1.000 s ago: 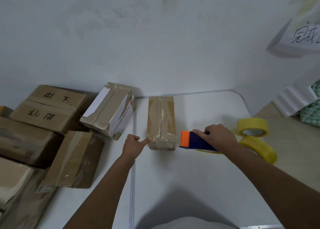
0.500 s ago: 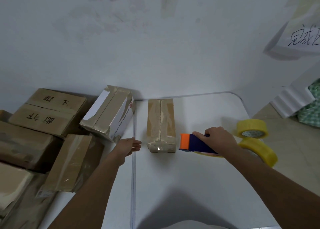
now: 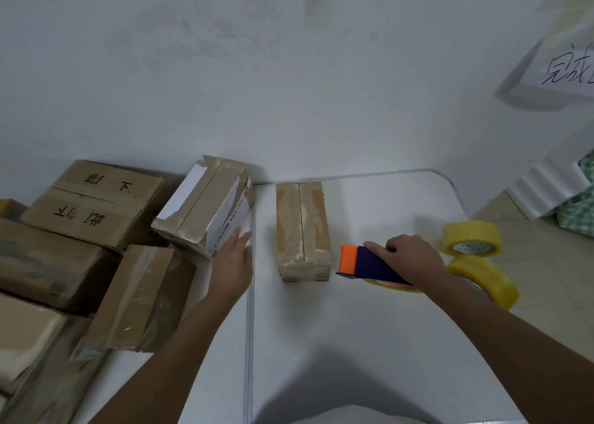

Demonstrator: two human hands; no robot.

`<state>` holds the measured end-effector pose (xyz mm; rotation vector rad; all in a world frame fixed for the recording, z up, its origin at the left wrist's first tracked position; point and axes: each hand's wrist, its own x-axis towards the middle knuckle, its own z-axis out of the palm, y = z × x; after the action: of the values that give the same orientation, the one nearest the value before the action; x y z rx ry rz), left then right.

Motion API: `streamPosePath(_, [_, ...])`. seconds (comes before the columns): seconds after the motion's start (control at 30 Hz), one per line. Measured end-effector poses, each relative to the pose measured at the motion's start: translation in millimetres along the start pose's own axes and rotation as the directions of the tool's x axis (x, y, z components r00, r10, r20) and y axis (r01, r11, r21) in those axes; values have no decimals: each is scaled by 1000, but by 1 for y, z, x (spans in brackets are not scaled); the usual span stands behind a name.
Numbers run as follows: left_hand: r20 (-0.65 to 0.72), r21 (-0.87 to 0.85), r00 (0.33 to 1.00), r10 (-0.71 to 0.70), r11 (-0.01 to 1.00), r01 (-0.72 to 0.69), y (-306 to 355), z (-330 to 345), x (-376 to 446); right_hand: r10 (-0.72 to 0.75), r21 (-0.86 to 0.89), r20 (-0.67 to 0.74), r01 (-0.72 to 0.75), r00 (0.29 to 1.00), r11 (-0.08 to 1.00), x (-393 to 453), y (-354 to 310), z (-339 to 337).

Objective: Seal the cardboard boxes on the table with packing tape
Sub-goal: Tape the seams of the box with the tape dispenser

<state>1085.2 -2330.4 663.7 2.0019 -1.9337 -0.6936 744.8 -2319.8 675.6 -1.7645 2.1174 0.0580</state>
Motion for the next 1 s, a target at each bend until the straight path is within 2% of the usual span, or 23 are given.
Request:
streamPosePath(0.03, [-17, 46, 979, 201, 979, -200, 8, 1, -6, -3, 2, 1, 3, 1000, 1000, 0, 0, 0])
streamPosePath(0.1, [151, 95, 844, 515, 842, -531, 16, 13, -11, -10, 5, -1, 10, 1000, 1000, 0, 0, 1])
streamPosePath(0.17, [349, 137, 726, 593, 734, -665, 16, 28, -11, -21, 2, -2, 21, 1000, 1000, 0, -1, -1])
streamPosePath(0.23, [418, 160, 692, 588, 702, -694, 12, 39, -9, -34, -7, 5, 34, 999, 999, -1, 0, -3])
streamPosePath(0.3, [419, 164, 675, 607, 681, -714, 3, 43, -5, -46, -4, 10, 46, 999, 999, -1, 2, -6])
streamPosePath(0.4, [357, 178, 639, 682, 622, -763, 2, 36, 5, -61, 2, 13, 61, 998, 998, 1, 4, -10])
streamPosePath(0.5, [272, 152, 608, 746, 590, -793, 33, 30, 22, -70, -14, 13, 70, 997, 997, 4, 3, -10])
streamPosePath(0.53, [266, 138, 618, 740, 605, -784, 47, 32, 27, -70, -15, 10, 71, 997, 997, 4, 3, -9])
streamPosePath(0.6, [299, 140, 679, 670, 673, -726, 69, 45, 36, -69, -11, 6, 69, 998, 998, 5, 4, -7])
streamPosePath(0.63, [328, 174, 714, 619, 703, -689, 74, 54, 40, -66, -8, 9, 66, 998, 998, 5, 4, -6])
streamPosePath(0.7, [356, 286, 747, 561, 696, -659, 72, 71, 44, -61, 11, 17, 61, 998, 998, 5, 6, -6])
streamPosePath(0.8, [344, 407, 745, 571, 625, -667, 61, 80, 44, -75, 52, 26, 73, 997, 996, 5, 10, -7])
streamPosePath(1.0, [363, 437, 729, 581, 584, -684, 56, 84, 47, -120, 62, 96, 115, 988, 991, 0, 18, -16])
